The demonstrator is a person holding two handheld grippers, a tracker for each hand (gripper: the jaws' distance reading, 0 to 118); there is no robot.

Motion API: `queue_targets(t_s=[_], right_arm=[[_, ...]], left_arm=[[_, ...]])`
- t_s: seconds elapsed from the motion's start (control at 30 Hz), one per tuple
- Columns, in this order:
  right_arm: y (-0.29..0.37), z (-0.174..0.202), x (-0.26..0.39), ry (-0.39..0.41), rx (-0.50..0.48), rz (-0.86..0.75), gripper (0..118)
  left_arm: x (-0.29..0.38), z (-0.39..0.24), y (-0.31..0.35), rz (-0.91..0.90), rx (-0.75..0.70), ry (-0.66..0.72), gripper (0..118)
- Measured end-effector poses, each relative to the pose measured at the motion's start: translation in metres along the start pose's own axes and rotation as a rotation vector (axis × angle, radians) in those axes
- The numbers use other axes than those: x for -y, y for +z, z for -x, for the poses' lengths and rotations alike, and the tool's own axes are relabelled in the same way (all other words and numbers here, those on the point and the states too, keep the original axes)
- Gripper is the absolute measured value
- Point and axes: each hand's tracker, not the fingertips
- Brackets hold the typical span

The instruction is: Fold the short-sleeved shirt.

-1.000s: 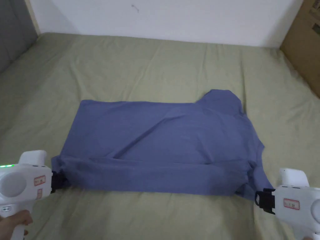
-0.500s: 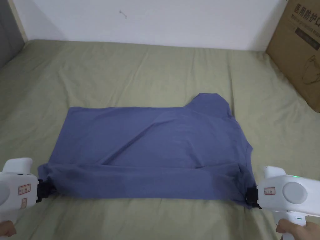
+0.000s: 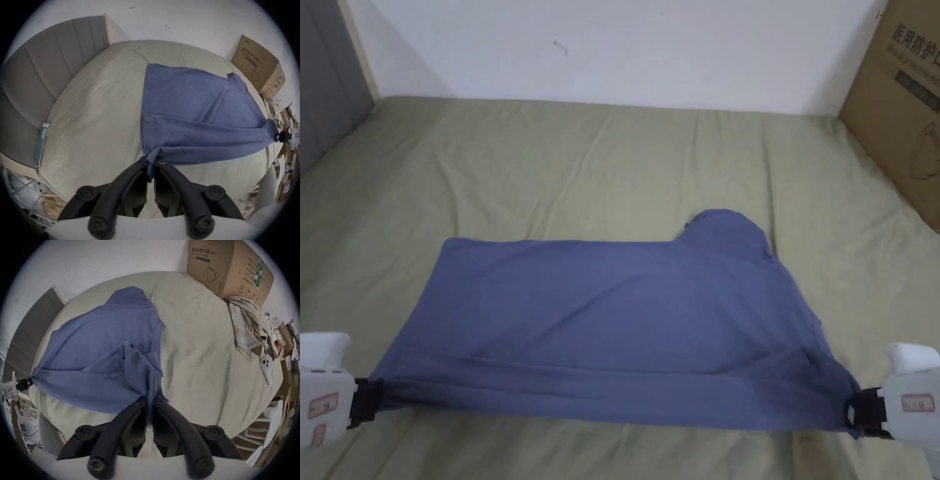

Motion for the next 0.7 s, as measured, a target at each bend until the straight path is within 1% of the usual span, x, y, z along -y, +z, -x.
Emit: queue_targets(t_s=[0.13,0.23,0.27,0.3,0.37,0.4,0.43,0.47,0.5,0.57,0.63,0.67,0.7], right_arm=[[-0.015,-0.001,0.035,-0.024,-0.015,0.065,7],[-0.020,0.000,0.049,-0.042,-0.024,0.066,7],[-0.018,0.001,0.049,-0.048,-0.028,0.059,8],[-0.015,0.002,0.047,-0.050,-0.019,0.057,19],[-0.009,0.003,0.043,-0.031,0.017,0.041,51],[-0.006,0.003,0.040,-0.027,0.027,0.029,67],[-0.001,0.003,0.036,-0.026,0.026,0.008,66],[0.004,0.004,0.031,-0.029,0.018,-0.009,66],[0.009,0.006,0.025,-0.034,0.009,-0.029,66],[0.016,0.013,0.010,-0.024,-0.018,-0.074,66],[0.018,0.020,-0.003,-0.017,-0.045,-0.101,66],[0.017,0.025,-0.011,-0.018,-0.055,-0.104,65],[0.015,0.030,-0.016,-0.016,-0.066,-0.111,54]], left_arm=[[0.026,0.008,-0.015,0.058,-0.032,-0.001,6],[0.040,0.006,-0.021,0.063,-0.060,-0.024,6],[0.041,0.005,-0.019,0.059,-0.072,-0.023,11],[0.040,0.008,-0.016,0.061,-0.075,-0.007,25],[0.039,0.017,-0.009,0.036,-0.046,0.061,44],[0.037,0.020,-0.003,0.015,-0.024,0.092,68],[0.035,0.021,0.001,0.001,-0.025,0.108,92],[0.032,0.020,0.007,-0.009,-0.030,0.108,105],[0.027,0.018,0.014,-0.041,-0.025,0.113,107],[0.016,0.013,0.023,-0.072,-0.013,0.116,107],[0.004,0.005,0.028,-0.094,0.006,0.118,104],[-0.002,0.000,0.028,-0.110,0.027,0.114,94],[-0.006,-0.004,0.027,-0.122,0.054,0.113,65]])
